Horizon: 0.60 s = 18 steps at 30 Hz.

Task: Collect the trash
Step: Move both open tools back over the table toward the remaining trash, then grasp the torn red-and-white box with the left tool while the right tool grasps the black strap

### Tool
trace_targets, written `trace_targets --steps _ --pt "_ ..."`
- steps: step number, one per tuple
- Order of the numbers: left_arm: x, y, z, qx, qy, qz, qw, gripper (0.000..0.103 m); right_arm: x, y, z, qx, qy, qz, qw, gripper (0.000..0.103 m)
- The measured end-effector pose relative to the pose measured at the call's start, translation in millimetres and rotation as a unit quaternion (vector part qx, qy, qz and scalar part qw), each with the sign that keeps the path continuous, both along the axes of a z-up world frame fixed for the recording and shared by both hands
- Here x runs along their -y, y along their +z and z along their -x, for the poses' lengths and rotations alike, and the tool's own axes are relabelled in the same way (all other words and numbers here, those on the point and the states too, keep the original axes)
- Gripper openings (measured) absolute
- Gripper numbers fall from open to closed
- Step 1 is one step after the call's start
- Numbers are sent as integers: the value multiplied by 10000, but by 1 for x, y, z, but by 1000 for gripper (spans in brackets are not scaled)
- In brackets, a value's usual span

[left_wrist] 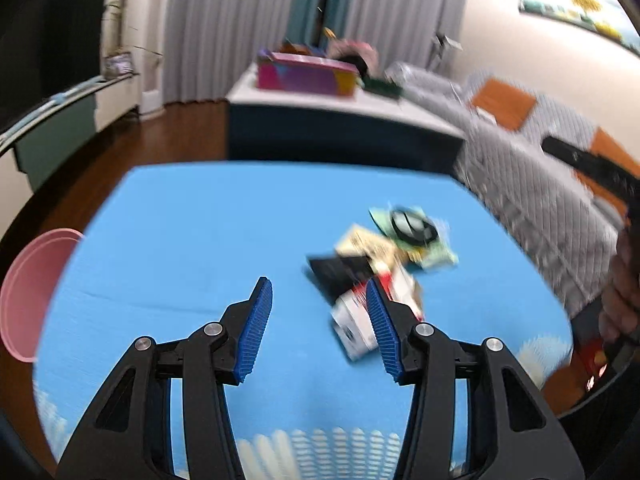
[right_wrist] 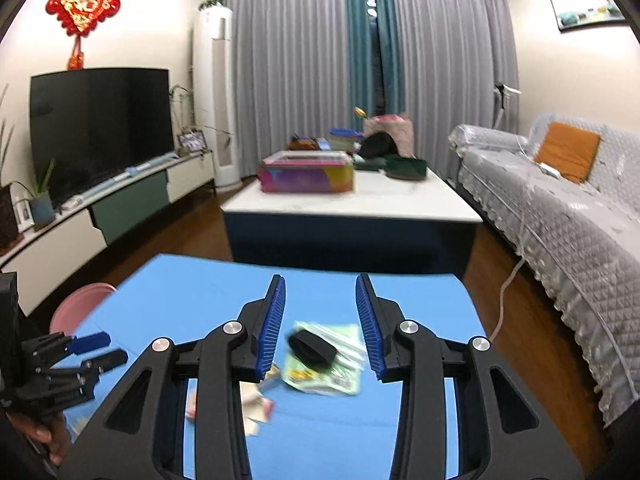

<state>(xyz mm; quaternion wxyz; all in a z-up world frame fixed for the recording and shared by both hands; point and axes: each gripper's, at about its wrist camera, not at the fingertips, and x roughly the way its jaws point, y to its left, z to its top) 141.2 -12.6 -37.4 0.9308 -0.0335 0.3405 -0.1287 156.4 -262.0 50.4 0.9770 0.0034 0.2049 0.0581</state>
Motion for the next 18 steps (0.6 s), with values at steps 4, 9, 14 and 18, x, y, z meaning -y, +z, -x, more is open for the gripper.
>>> trace_targets --steps 4,9,14,18 --pt "29 -22 5 -125 -373 -414 9984 48 14 -21 -10 -237 -159 -111 9995 37" --pt "50 -37 3 -191 -612 -883 9940 49 21 -32 -20 -326 -244 -63 9992 37" --pt "60 -42 -8 -261 -636 -1070 9919 49 19 -46 -33 -526 -207 -65 9984 37" --pt "63 -45 -15 -324 -600 -1138 9912 47 14 -59 -45 -718 -163 -2 9973 37"
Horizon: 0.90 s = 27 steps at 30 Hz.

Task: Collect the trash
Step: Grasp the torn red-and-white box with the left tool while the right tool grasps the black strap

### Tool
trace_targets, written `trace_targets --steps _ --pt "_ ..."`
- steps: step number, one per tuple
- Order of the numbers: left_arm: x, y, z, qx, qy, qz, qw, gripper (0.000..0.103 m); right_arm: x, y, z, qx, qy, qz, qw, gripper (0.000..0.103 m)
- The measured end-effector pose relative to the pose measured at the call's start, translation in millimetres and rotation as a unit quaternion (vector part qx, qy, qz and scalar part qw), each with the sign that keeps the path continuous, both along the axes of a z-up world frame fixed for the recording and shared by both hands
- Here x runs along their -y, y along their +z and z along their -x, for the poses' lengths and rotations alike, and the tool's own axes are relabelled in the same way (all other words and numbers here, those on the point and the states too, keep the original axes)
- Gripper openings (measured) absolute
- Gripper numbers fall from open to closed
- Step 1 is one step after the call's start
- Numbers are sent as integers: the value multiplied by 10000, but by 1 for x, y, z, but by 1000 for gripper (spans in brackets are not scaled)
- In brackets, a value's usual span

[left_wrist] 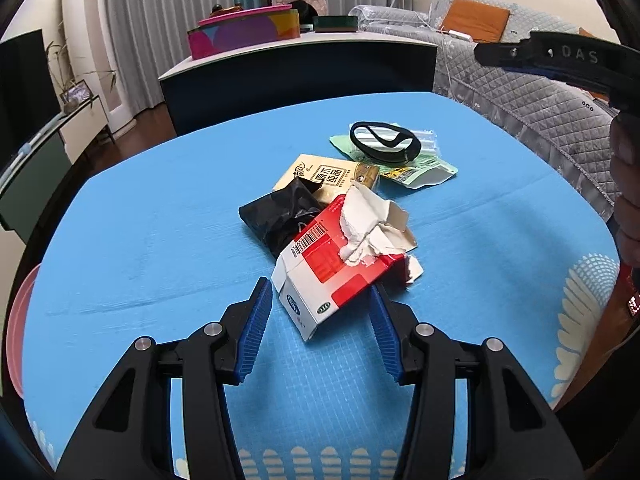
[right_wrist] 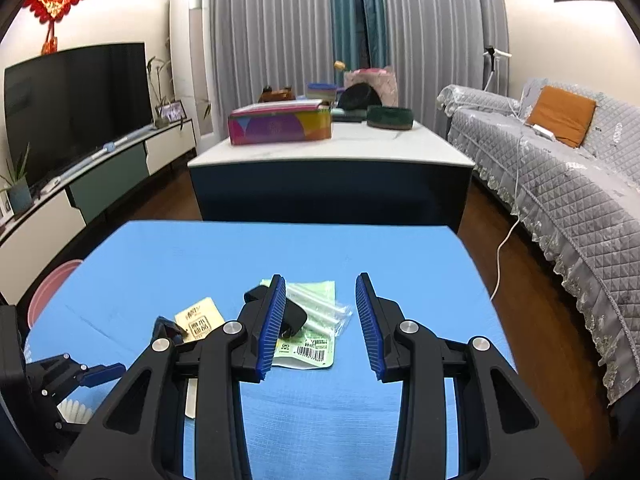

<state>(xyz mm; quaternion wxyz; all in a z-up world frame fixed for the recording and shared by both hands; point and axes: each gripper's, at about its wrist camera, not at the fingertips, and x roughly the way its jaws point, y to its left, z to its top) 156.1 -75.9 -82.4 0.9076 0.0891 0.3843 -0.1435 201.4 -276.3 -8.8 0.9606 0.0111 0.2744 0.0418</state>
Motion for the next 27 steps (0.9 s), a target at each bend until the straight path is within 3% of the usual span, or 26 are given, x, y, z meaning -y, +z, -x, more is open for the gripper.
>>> trace_targets --steps 2,7,19,25,27 --pt "0 -1 -3 -32 -3 1 10000 31 -2 -7 -8 -130 22 -19 9999 37" --pt "-8 3 -3 0 24 -16 10000 16 -12 -24 -30 -451 74 9 9990 37" --pt "-53 22 -8 245 520 289 9979 11 -48 -63 -71 -1084 103 547 9926 37" --pt "-75 33 -13 335 817 529 9947 10 -52 -73 -79 -1289 14 660 9895 16" --pt "-78 38 -14 419 883 566 9936 10 -52 -72 -79 -1304 12 686 9891 4"
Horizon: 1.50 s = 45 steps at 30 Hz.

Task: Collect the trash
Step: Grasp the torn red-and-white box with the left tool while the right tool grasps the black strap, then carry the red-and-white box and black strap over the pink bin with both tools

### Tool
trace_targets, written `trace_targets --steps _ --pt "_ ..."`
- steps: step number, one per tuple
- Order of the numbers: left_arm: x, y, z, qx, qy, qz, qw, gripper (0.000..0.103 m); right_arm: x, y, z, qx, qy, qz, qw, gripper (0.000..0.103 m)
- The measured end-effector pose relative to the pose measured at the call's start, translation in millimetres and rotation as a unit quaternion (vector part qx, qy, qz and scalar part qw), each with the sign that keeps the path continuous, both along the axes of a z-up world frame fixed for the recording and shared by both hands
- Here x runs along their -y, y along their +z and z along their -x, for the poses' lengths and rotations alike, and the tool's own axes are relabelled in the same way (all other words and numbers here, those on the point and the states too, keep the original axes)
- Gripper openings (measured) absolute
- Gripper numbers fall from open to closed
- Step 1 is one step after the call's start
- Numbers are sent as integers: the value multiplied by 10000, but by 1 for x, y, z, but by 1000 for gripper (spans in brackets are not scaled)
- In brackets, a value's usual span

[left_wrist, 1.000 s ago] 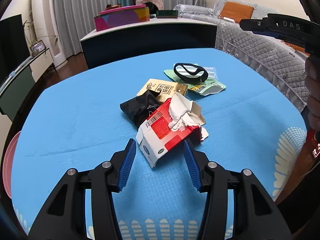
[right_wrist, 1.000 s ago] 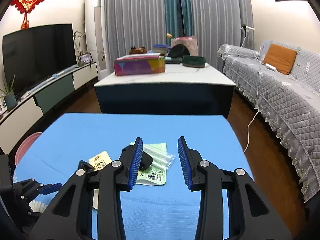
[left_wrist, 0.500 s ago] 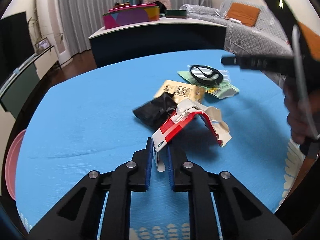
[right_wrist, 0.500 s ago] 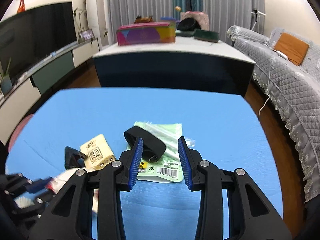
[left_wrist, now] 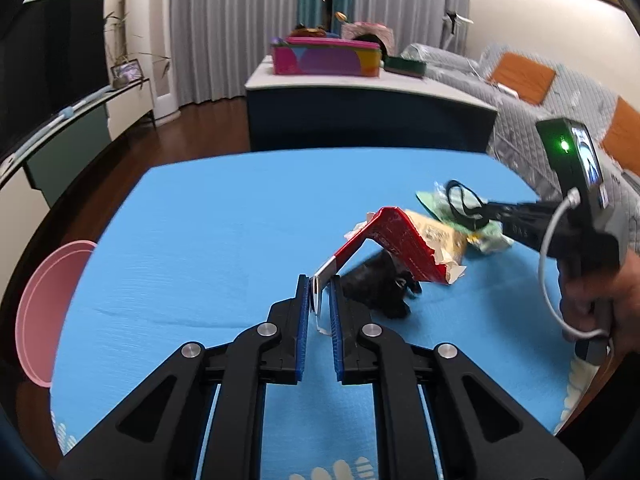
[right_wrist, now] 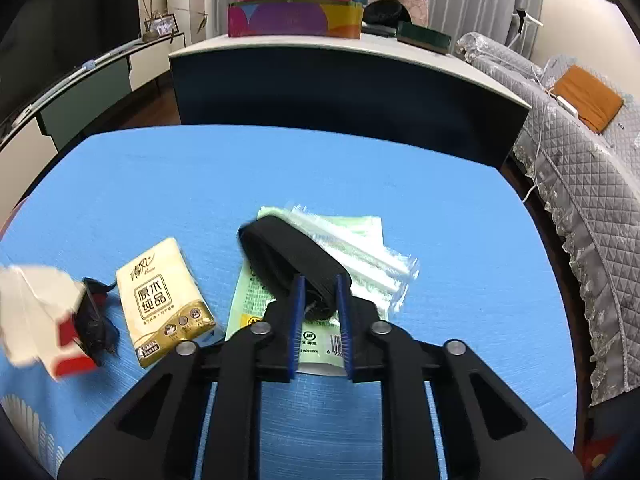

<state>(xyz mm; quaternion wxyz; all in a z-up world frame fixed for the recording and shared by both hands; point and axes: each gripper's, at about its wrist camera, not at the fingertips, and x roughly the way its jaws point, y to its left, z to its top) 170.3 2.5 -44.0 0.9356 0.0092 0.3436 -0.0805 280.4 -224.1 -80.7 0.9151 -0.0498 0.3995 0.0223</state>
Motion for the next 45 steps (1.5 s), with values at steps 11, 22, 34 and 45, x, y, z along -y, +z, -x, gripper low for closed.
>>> trace_targets --steps 11,22,34,45 --pt "-11 16 1 233 210 62 9995 10 0 34 24 529 -18 -167 9985 2" --pt "-21 25 2 310 426 173 9985 10 -2 63 52 911 114 -465 9947 2" --pt "-44 42 5 404 798 349 9954 10 -14 84 70 1328 223 -546 9894 2" --pt "-69 57 7 490 1131 432 9914 10 -56 105 79 1638 471 -612 9835 2"
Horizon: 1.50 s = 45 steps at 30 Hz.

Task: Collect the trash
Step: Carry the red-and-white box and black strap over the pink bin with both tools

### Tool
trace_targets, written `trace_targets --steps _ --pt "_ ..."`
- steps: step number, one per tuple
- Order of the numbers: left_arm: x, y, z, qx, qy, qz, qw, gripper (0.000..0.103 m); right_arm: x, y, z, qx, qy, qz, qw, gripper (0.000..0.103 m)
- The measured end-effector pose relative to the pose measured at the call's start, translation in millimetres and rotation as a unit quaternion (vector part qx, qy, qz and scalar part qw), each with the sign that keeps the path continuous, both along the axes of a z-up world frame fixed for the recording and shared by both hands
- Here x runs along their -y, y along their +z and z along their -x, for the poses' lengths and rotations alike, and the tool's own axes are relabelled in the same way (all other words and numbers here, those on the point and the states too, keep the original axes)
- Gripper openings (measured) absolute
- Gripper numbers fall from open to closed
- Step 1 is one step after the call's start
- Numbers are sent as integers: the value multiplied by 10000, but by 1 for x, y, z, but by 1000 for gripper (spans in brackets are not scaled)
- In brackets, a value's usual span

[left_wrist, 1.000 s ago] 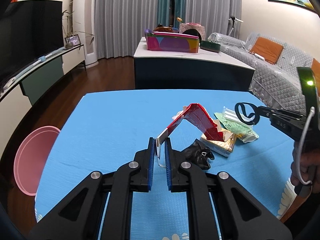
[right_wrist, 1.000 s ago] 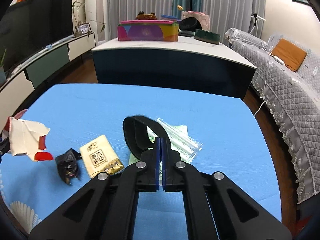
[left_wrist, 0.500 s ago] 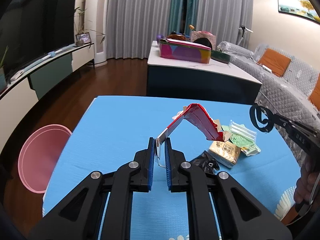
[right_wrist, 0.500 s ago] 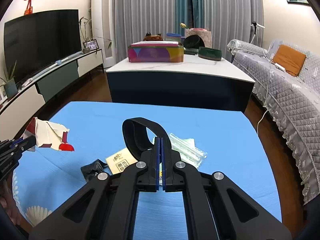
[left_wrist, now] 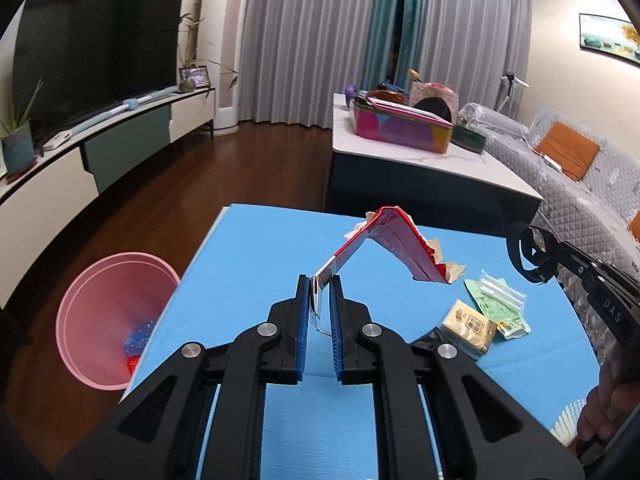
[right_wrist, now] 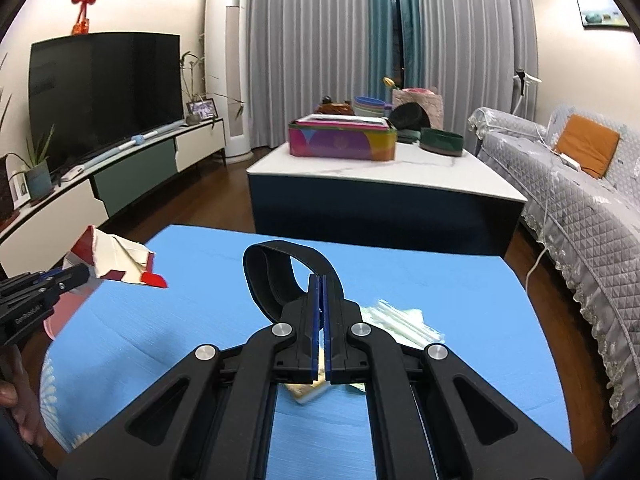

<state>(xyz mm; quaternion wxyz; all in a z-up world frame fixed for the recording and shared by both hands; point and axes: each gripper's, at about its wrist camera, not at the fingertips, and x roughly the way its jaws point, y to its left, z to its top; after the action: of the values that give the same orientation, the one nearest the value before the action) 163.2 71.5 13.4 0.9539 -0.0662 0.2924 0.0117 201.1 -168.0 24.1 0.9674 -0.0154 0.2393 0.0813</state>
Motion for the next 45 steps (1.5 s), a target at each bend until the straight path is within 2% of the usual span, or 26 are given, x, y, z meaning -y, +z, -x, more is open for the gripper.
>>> trace_targets --steps 8,17,27,34,40,45 --pt "-32 9 1 -15 359 41 9993 10 -47 13 0 113 380 -5 9992 2" --pt "-90 25 11 49 1050 -3 9945 10 -105 21 -1 98 768 -189 9968 2" --pt "-171 41 21 90 2030 236 9788 10 -191 27 -1 74 1296 -408 9907 2" --pt "-218 41 28 28 2517 313 9673 10 -239 28 -7 50 1572 -449 9865 2" --pt "-246 38 32 -65 2690 487 9619 10 -278 24 -16 55 1801 -393 9829 2" --pt "-250 35 27 -124 2669 333 9631 10 -312 9 -22 -55 2040 -326 9784 2"
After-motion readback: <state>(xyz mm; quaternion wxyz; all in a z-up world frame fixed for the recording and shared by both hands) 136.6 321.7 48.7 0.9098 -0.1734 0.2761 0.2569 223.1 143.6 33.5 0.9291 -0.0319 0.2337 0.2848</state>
